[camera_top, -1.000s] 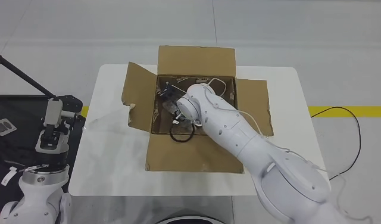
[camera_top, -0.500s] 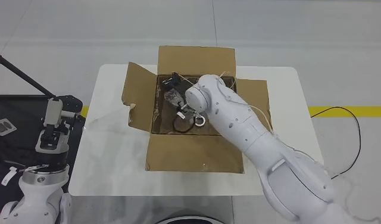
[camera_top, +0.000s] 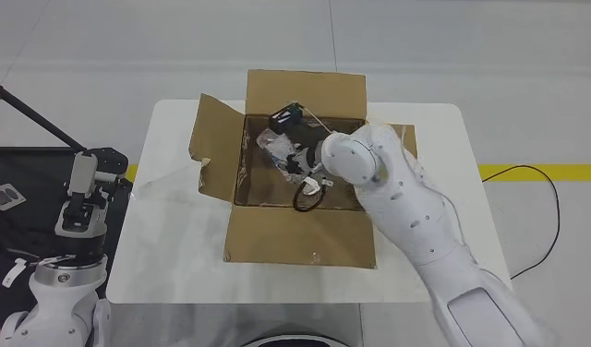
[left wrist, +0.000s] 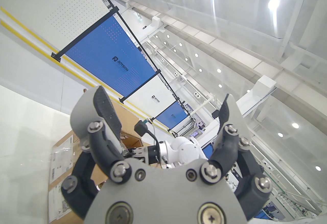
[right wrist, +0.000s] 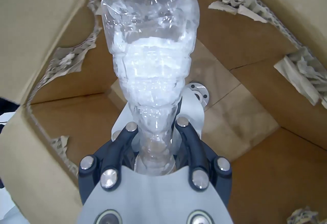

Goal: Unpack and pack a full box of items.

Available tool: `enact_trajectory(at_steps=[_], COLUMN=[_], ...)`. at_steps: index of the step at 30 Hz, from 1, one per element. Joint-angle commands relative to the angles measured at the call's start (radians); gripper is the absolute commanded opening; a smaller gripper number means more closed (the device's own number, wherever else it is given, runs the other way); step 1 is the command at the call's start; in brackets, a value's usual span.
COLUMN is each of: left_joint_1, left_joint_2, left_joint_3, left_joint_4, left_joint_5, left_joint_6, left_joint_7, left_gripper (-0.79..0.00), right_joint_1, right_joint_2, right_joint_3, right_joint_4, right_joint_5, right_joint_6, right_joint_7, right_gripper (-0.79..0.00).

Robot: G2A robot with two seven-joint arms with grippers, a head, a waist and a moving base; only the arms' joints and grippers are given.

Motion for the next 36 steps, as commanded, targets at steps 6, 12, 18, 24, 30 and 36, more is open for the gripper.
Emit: enact_trajectory(at_steps=[6, 12, 18, 24, 30, 36], left_joint_1=[0.000, 0.000, 0.000, 0.000, 0.000, 0.000], left_joint_2=[0.000, 0.000, 0.000, 0.000, 0.000, 0.000], left_joint_3=[0.000, 0.000, 0.000, 0.000, 0.000, 0.000], left_joint_4=[0.000, 0.000, 0.000, 0.000, 0.000, 0.000], left_joint_5=[0.000, 0.000, 0.000, 0.000, 0.000, 0.000], left_joint_6=[0.000, 0.000, 0.000, 0.000, 0.000, 0.000], left_joint_7=[0.000, 0.000, 0.000, 0.000, 0.000, 0.000], left_gripper=[0.000, 0.000, 0.000, 0.000, 0.000, 0.000], right_joint_1=[-0.158, -0.267, -0.348, -0.397, -0.391, -0.361], right_joint_2=[0.044, 0.067, 0.085, 0.103, 0.126, 0.150], right_joint_3=[0.171, 0.303, 0.410, 0.489, 0.591, 0.655], right_joint_4=[-0.257, -0.408, -0.474, -0.546, -0.508, -0.392], right_joint_5=[0.059, 0.138, 0.212, 0.018, -0.145, -0.317], right_joint_6=[-0.054, -0.086, -0.108, 0.051, 0.156, 0.192], right_joint_7=[-0.068, -0.177, -0.262, -0.289, -0.194, -0.056], right_gripper=[-0.785, -0.785, -0.785, -0.785, -0.785, -0.785])
